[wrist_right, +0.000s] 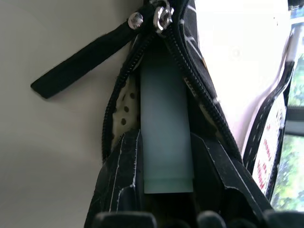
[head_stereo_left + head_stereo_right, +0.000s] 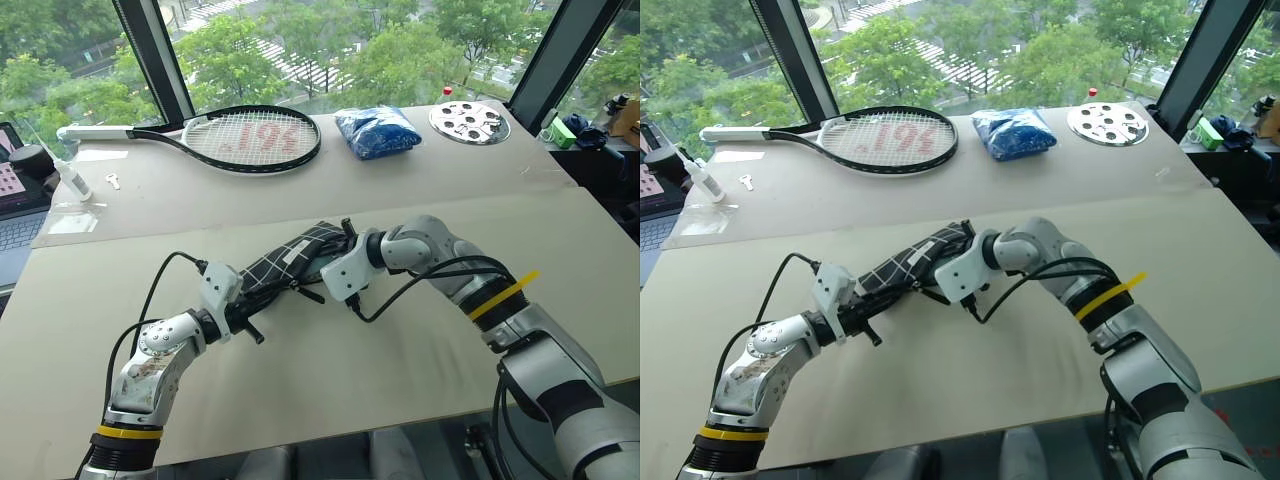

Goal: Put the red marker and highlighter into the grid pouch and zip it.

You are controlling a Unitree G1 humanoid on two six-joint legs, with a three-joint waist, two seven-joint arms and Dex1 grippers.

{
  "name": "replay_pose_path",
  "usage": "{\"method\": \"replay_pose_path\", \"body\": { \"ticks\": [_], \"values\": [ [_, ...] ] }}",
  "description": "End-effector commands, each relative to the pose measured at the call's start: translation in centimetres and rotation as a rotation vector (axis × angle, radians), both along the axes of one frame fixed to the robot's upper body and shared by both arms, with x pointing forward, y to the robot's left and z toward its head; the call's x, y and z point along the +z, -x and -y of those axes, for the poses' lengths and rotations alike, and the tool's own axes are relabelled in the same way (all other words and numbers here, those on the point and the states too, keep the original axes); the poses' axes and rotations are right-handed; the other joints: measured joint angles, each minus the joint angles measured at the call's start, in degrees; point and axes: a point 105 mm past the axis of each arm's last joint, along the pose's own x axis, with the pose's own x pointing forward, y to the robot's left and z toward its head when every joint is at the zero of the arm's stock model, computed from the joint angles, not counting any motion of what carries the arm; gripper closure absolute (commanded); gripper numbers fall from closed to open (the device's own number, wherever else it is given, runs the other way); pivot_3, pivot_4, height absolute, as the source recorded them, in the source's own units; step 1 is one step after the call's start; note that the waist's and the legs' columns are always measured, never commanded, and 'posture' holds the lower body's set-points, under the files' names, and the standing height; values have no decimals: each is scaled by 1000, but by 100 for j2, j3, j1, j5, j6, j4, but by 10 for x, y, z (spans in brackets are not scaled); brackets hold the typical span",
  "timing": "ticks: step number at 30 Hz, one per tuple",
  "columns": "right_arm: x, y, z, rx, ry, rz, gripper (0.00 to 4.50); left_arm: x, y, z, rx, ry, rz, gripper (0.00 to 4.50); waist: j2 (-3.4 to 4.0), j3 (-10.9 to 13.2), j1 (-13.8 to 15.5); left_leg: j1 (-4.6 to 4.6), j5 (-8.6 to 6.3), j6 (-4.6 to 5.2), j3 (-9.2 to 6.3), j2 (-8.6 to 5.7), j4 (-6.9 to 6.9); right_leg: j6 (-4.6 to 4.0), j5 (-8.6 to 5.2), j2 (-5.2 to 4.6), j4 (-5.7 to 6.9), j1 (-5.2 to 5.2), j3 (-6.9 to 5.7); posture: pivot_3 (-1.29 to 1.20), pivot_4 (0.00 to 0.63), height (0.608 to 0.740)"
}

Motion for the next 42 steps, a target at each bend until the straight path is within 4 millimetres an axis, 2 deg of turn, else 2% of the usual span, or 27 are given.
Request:
{"method": "replay_pose_path", "body": {
  "ticks": [1, 3, 4, 6, 10, 13, 16, 18, 20, 22, 25, 27, 34, 42],
  "values": [
    [13, 6, -13, 43, -88, -33, 1976, 19, -1, 7, -29, 27, 72, 4500, 0, 0, -12, 0, 0, 0, 0, 1, 0, -1, 1, 1, 0, 0, -1, 0, 150, 740],
    [24, -5, -5, -34, -145, -53, 1155, 19, -1, 7, -28, 28, 72, 4500, 0, 0, -15, 0, 0, 0, -1, 2, 0, -2, 1, 1, 0, 0, -1, 0, 150, 740],
    [27, -8, -1, -59, -156, -63, 938, 19, -1, 7, -28, 28, 71, 4500, 0, 0, -11, 0, 0, 0, -1, 2, 0, -2, 1, 1, 1, 0, 0, 0, 150, 740],
    [41, -17, 12, -145, -244, -133, 234, 19, 0, 7, -26, 30, 72, 4500, 0, 0, 0, 0, 0, 0, -2, 2, 0, -2, 2, 1, 1, 1, -1, 0, 150, 740],
    [72, -24, 45, -266, -455, -268, 234, 19, 0, 6, -20, 35, 71, 4500, 1, 0, 7, -1, 0, 0, -2, 2, 0, -3, 3, 1, 0, 1, -1, 0, 150, 740],
    [80, -10, 66, -295, -551, -438, 234, 19, 0, 6, -19, 37, 70, 4500, 1, 0, 15, -2, -1, 1, -3, 3, -3, -3, 3, 1, 0, 2, -2, 0, 150, 740],
    [74, 16, 83, -321, -619, -664, 234, 18, -1, 4, -15, 41, 69, 4500, 1, 0, 27, -3, -4, 6, -3, 7, -6, -3, 3, 2, 0, 2, -5, 0, 150, 740],
    [57, 35, 90, -354, -615, -818, 234, 18, -1, 4, -14, 41, 70, 4500, 1, 0, 40, -4, -6, 8, -3, 7, -5, -3, 3, 2, 0, 2, -5, 0, 150, 740],
    [44, 46, 92, -407, -628, -943, 234, 18, -1, 3, -13, 41, 70, 4500, 1, 0, 37, -4, -9, 11, -1, 7, -3, -3, 3, 2, 0, 3, -3, 0, 150, 740],
    [31, 59, 88, -428, -618, -1053, 234, 18, -2, 2, -12, 43, 71, 4500, 1, 0, 34, -2, -10, 13, 0, 9, 0, -4, 6, 2, -1, 3, -1, 0, 150, 740],
    [-5, 59, 60, -544, -638, -1155, 234, 20, -3, 3, -15, 43, 76, 4500, 0, 0, 37, 2, -10, 12, 7, 11, 3, -6, 7, 3, -3, 3, 0, 0, 150, 740],
    [-16, 54, 45, -587, -666, -1163, 234, 22, -3, 4, -17, 43, 79, 4500, 0, 0, 33, 8, -9, 10, 12, 17, 4, -12, 11, 6, -3, 3, -1, 0, 150, 740],
    [-22, 37, -2, -608, -714, -1162, 234, 22, -1, 7, -32, 40, 81, 4500, 1, 0, 85, 0, -3, 0, 8, 13, 12, -9, 25, 6, 0, 0, -3, 0, 150, 740],
    [-21, 31, -23, -574, -705, -1148, 234, 23, 1, 10, -38, 45, 78, 4500, 1, 0, 45, 0, -3, 0, 10, 17, 8, -12, 27, 7, 1, 0, -14, 0, 150, 740]
  ]
}}
